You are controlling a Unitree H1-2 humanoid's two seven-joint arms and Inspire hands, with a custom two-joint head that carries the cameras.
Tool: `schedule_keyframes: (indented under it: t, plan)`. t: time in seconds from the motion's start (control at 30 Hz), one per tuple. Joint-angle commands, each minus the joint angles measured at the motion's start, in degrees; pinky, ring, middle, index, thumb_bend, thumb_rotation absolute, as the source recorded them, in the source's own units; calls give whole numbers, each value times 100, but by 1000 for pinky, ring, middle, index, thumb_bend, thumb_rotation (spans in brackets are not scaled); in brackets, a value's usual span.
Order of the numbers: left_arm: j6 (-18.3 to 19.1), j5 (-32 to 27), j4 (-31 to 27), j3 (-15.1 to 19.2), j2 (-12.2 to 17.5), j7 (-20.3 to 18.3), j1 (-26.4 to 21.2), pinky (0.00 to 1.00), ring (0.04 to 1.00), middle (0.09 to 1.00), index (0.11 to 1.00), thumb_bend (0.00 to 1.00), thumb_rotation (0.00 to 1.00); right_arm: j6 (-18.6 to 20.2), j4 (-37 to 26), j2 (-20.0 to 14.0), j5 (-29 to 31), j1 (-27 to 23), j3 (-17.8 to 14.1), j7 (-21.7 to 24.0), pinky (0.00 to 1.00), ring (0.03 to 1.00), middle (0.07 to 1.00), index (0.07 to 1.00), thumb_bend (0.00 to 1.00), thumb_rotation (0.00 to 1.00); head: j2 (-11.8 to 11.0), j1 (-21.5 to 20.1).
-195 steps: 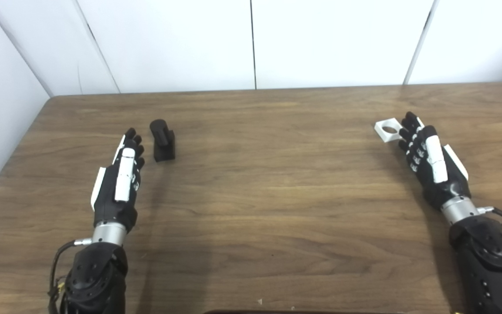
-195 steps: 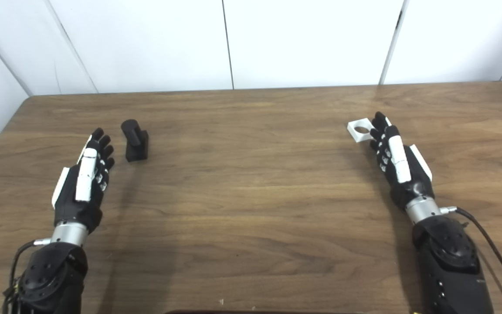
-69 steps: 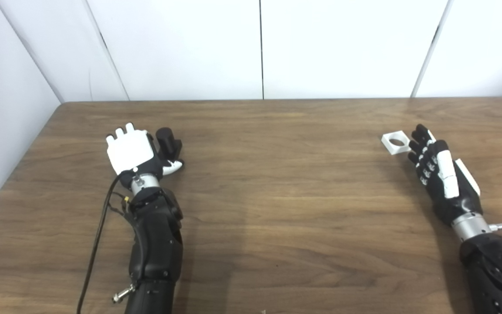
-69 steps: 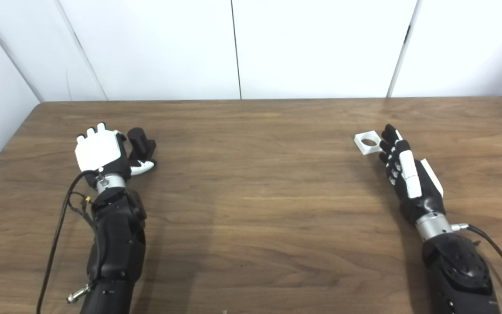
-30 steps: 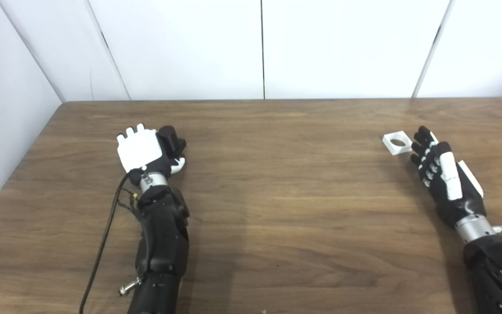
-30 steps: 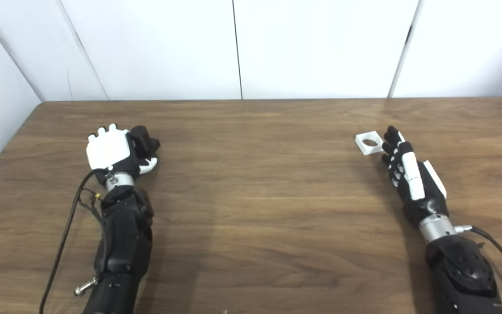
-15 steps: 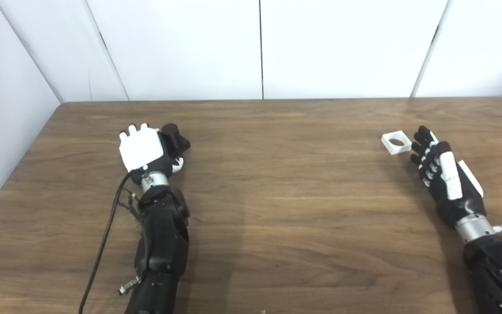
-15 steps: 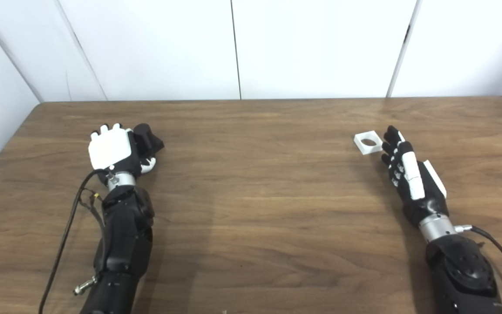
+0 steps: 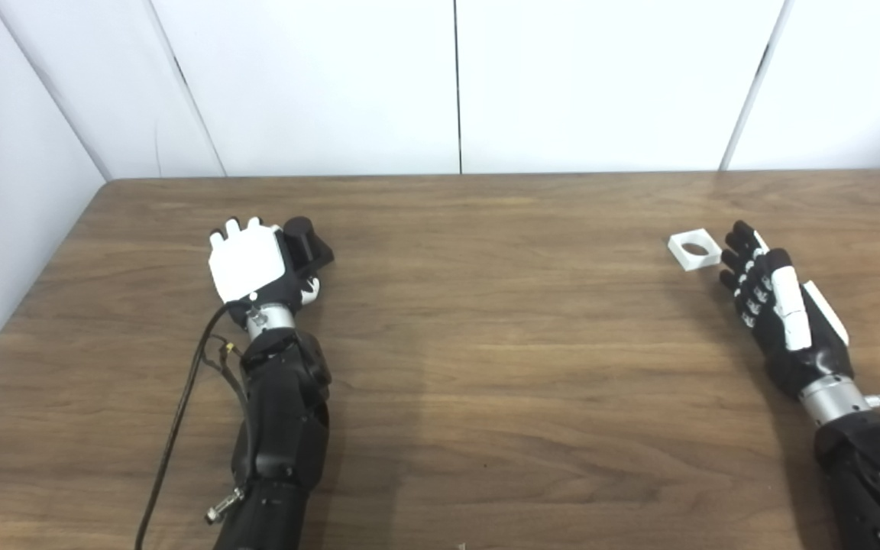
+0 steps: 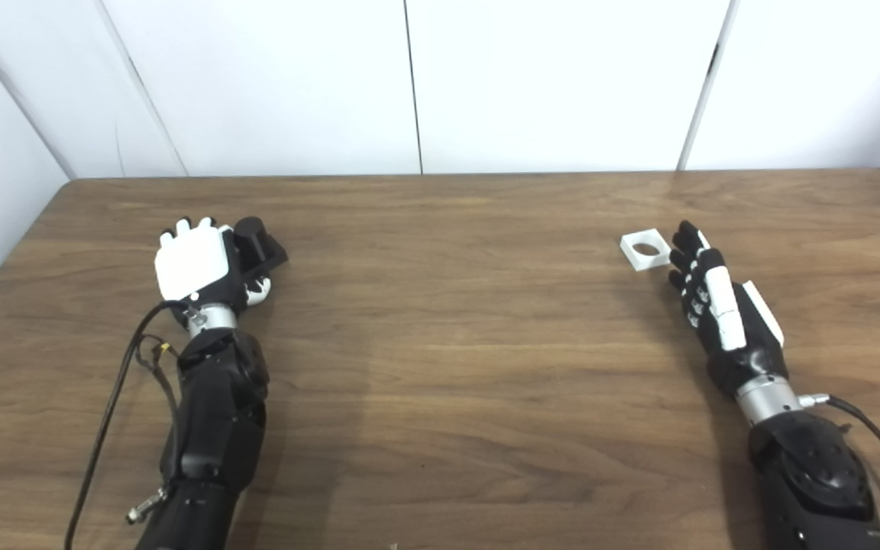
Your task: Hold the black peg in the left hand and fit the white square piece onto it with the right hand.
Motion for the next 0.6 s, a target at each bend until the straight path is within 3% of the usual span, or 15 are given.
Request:
schedule_keyframes:
  t: [0.0, 0.57]
  plan:
    - [57, -34, -182, -49, 136, 132, -67, 1000, 1000, 932, 678, 715, 136, -140, -16, -47, 54, -59, -34, 34, 1000, 1000, 1000, 1000, 572, 1000, 8, -4]
    - [47, -707, -828, -717, 297, -178, 274, 1000, 1000, 913, 566, 729, 103, -12, -125, -33, 67, -14, -47, 3, 1000, 1000, 1000, 1000, 581, 1000, 24, -50]
